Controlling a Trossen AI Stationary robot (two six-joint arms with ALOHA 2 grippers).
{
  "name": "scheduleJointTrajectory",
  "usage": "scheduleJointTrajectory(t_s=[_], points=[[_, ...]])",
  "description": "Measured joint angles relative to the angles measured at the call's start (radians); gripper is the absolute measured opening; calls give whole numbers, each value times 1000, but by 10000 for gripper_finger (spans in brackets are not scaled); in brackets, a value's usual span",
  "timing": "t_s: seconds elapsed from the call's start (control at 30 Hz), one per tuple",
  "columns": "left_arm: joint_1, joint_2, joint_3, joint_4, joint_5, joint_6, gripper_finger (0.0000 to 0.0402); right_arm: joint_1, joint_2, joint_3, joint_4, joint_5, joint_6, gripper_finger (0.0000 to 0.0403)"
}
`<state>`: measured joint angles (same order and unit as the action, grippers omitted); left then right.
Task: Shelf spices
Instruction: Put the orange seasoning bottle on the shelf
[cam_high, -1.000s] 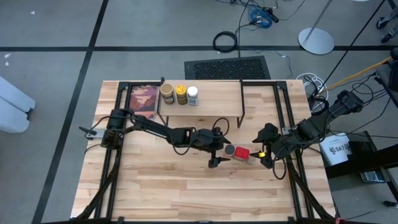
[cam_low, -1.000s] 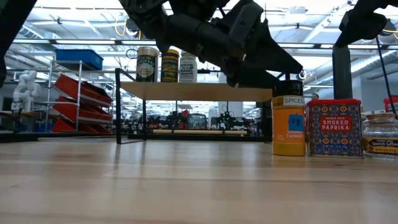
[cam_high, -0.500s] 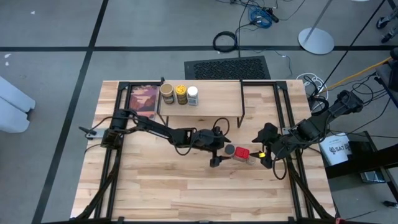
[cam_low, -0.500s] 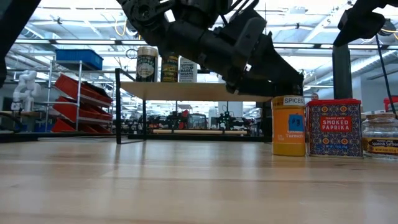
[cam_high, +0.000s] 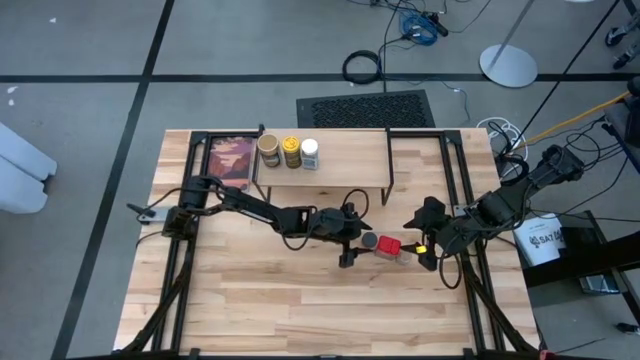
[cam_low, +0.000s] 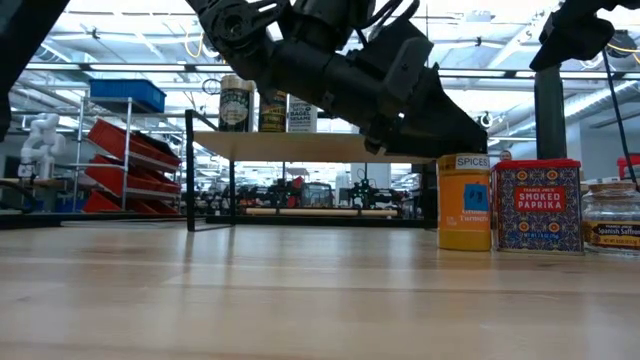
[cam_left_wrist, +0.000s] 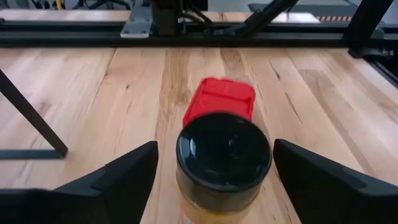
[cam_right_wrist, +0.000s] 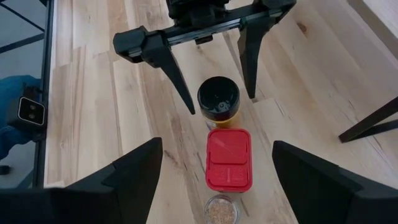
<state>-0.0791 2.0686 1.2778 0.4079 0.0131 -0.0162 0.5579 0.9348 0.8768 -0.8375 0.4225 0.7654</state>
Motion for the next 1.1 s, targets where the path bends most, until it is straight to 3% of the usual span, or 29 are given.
scheduleJointTrajectory(t_s=[0.53,0.87,1.1], points=[[0,18,0,11,-3,7,219,0,0,0,-2,1,-4,293],[0,13,0,10,13,-1,210,0,0,0,-1,4,-4,293],[0,-52,0,-54,13,4,209,0,0,0,35,111,-36,293]])
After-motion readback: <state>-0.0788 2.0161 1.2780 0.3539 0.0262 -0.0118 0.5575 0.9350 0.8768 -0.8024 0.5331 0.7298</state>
